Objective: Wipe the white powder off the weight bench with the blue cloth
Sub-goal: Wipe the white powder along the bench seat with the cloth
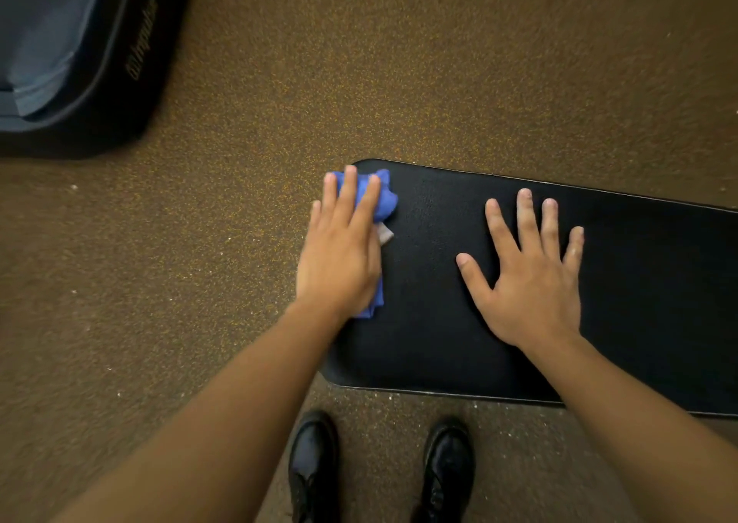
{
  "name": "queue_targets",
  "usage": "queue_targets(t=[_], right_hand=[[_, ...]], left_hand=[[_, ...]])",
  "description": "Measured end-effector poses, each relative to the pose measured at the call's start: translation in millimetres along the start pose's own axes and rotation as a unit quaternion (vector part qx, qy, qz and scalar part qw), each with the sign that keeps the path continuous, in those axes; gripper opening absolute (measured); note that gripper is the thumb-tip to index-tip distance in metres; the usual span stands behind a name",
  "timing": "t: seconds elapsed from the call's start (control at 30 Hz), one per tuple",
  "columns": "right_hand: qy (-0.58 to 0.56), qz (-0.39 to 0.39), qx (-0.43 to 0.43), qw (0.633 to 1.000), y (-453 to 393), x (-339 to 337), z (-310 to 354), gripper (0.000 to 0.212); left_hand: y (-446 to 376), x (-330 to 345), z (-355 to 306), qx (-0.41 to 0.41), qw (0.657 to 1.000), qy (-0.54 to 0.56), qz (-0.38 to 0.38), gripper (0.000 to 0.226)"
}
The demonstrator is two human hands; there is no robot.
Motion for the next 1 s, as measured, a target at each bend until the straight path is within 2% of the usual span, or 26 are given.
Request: queue_targets(t=[0.17,0.33,0.5,0.67,0.83,1.0], right_hand=[[-0.002,-0.004,-0.001,1.0,0,0,0,0.073],[-0.002,-0.003,0.001,1.0,0,0,0,0.073],[0.0,-0.004,0.003,1.0,0,1,0,0.073],[-0.003,-0.003,0.001,1.0,0,-1,-1,0.073],[-0.003,-0.001,-0.001,1.0,0,0,-1,0.073],[0.002,-0.001,0.002,1.0,0,0,0,0.073]], left_hand=[[31,0,38,-0.078,0.992,0.091,-0.031,0.054],[87,10,-20,0.02,0.999,0.01,-0.027,0.056],[-1,10,-49,0.071,0.997,-0.026,-0.012,0.057],[-51,0,-16,0.028,0.999,-0.014,0.006,0.054],[0,-1,10,-0.025,1.0,-0.013,-0.008,0.055],[64,14,-44,0.019,0.999,-0.03,0.0,0.058]])
Point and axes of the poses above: each hand's wrist, its own y-axis away from the middle knuckle, its own x-axis out of the palm, z = x × y, the point moved 6 cm from there along -y, towards the middle knuckle, and after that the axes turned 15 degrees about -y, right-handed, at the moved point
